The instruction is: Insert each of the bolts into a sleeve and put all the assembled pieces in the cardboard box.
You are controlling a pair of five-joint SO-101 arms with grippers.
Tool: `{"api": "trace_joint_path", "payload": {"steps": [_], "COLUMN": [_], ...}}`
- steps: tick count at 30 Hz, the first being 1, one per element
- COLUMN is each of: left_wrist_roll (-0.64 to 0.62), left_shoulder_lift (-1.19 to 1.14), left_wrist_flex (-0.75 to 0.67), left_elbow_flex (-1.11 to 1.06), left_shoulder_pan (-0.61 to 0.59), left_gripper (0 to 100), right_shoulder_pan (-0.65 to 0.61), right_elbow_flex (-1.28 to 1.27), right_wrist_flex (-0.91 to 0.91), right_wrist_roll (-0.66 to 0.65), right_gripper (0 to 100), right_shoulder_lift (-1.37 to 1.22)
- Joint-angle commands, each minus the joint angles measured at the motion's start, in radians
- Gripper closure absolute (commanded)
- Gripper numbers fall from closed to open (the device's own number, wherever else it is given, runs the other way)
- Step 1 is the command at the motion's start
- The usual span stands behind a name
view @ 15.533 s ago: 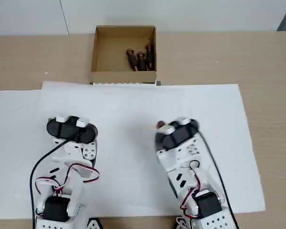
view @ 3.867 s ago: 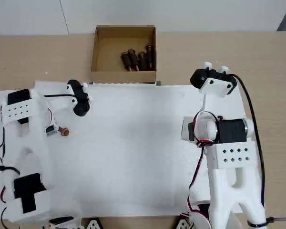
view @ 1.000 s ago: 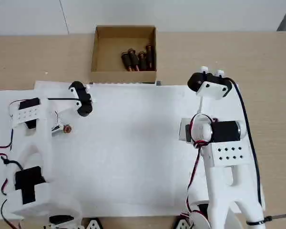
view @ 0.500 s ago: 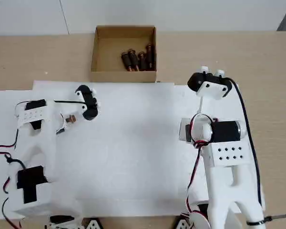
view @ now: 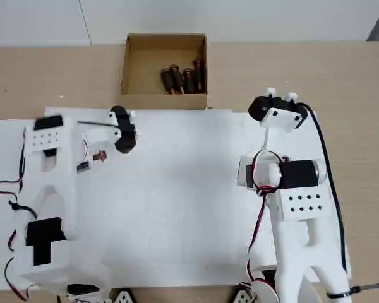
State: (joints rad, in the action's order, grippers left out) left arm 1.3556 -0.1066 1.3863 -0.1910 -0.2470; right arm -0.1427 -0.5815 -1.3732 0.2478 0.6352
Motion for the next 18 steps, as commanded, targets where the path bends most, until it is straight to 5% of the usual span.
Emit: {"api": "trace_joint_path", "payload": {"steps": [1, 11, 18], "left_wrist_roll": [0.307, -0.126, -0.480], "left_shoulder_lift": [0.006, 0.003, 0.003], "left_wrist_flex": [0.235, 0.281, 0.132], "left_elbow_flex": [0.162, 0.166, 0.065], "left_shoulder_pan": [0.058, 0.173, 0.201], "left_gripper": [99, 99, 99], "right_shoulder_pan": [0.001, 0.001, 0.001], "right_elbow_flex": [0.005, 0.005, 0.005], "right_wrist_flex": [0.013, 0.013, 0.015], "right_wrist_roll": [0.009, 0.009, 0.009], "right_gripper": [99.5, 99.5, 99.5], "right_shoulder_lift": [0.031, 0.031, 0.031]}}
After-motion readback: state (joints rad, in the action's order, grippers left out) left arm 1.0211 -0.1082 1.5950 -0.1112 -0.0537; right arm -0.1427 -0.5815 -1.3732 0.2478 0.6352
